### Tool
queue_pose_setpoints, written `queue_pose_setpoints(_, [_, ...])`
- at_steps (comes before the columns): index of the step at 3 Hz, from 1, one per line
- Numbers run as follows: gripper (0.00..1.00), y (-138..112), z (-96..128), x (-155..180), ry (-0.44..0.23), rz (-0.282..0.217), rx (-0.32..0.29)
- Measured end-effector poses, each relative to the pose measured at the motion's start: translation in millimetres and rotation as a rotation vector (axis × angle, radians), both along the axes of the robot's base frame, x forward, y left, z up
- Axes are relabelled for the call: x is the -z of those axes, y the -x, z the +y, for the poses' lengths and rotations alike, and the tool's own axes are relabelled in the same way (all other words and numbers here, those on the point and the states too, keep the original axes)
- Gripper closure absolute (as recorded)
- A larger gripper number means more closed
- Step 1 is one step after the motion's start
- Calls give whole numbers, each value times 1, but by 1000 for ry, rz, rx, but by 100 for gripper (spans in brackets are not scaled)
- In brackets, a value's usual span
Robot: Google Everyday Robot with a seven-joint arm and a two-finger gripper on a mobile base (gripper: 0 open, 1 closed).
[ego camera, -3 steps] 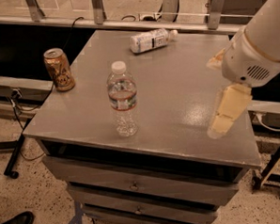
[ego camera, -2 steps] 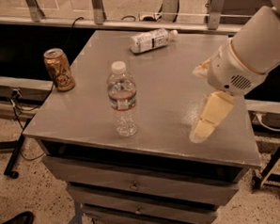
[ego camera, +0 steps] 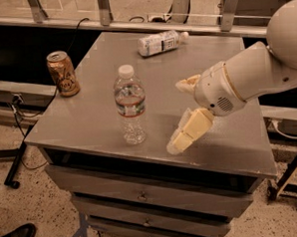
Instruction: Knock water bottle over
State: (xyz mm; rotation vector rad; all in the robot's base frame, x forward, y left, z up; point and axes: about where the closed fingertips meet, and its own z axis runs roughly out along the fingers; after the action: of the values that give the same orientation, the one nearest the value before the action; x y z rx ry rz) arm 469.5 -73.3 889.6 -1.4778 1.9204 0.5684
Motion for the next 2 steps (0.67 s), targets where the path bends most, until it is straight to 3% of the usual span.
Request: queue_pose_setpoints(2, [0,-18,67,-5,-286,-93,-62])
